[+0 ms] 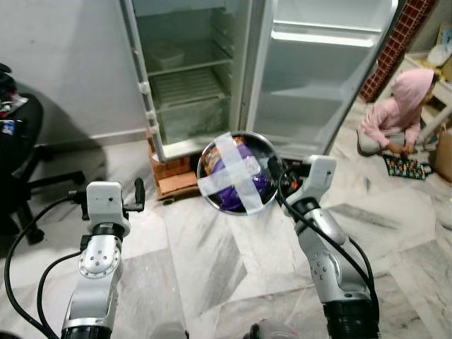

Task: Restocking fridge

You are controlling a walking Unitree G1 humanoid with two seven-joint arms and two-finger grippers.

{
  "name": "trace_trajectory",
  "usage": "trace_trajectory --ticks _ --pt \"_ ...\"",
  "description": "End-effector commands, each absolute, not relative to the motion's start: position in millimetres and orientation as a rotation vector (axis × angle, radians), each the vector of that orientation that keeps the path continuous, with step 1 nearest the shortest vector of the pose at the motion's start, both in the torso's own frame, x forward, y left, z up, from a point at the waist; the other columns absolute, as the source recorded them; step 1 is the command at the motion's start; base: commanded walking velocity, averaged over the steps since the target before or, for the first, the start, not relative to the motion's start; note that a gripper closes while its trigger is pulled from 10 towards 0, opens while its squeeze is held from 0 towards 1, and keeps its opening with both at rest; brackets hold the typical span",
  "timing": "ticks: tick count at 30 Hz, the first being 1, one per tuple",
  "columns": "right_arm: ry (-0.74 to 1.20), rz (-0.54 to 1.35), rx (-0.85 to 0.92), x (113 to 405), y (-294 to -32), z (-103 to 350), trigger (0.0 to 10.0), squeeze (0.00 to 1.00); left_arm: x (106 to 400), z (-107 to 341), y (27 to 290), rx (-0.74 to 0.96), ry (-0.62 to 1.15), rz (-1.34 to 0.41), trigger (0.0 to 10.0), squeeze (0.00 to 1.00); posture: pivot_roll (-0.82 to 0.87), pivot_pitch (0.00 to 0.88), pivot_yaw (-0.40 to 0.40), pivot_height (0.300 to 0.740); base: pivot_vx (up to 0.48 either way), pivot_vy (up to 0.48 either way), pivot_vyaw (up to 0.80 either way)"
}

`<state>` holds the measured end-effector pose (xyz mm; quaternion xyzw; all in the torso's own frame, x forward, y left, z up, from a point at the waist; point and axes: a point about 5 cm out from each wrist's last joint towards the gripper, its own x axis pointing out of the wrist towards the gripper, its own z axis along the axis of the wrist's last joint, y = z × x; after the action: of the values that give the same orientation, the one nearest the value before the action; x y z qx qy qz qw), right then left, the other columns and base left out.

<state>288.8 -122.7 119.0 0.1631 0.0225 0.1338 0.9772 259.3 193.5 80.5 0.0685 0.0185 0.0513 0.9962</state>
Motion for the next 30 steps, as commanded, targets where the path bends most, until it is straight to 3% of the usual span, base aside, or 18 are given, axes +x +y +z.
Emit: trace_trajectory --ticks 1,5,17,30 --pt "0.003 0.241 0.319 290.8 -133.4 126.9 10.0 0.00 261.9 84.2 184.6 0.133 0.023 0.074 10.0 0.00 0.09 0.073 -0.019 0.740 0.458 0.000 0.00" --pt "0.005 0.251 0.311 290.0 -133.1 126.1 10.0 0.00 261.9 83.0 184.7 0.118 0.031 0.081 10.0 0.00 0.09 0.076 -0.019 0.740 0.458 0.000 0.00" --pt "0.007 0.265 0.314 289.8 -128.5 125.3 10.0 0.00 263.8 84.1 185.8 0.121 0.031 0.086 10.0 0.00 0.09 0.082 -0.022 0.740 0.448 0.000 0.70" --pt "0.016 0.254 0.307 289.2 -131.8 123.1 10.0 0.00 264.4 83.1 183.1 0.116 0.035 0.082 10.0 0.00 0.09 0.080 -0.021 0.740 0.448 0.000 0.00"
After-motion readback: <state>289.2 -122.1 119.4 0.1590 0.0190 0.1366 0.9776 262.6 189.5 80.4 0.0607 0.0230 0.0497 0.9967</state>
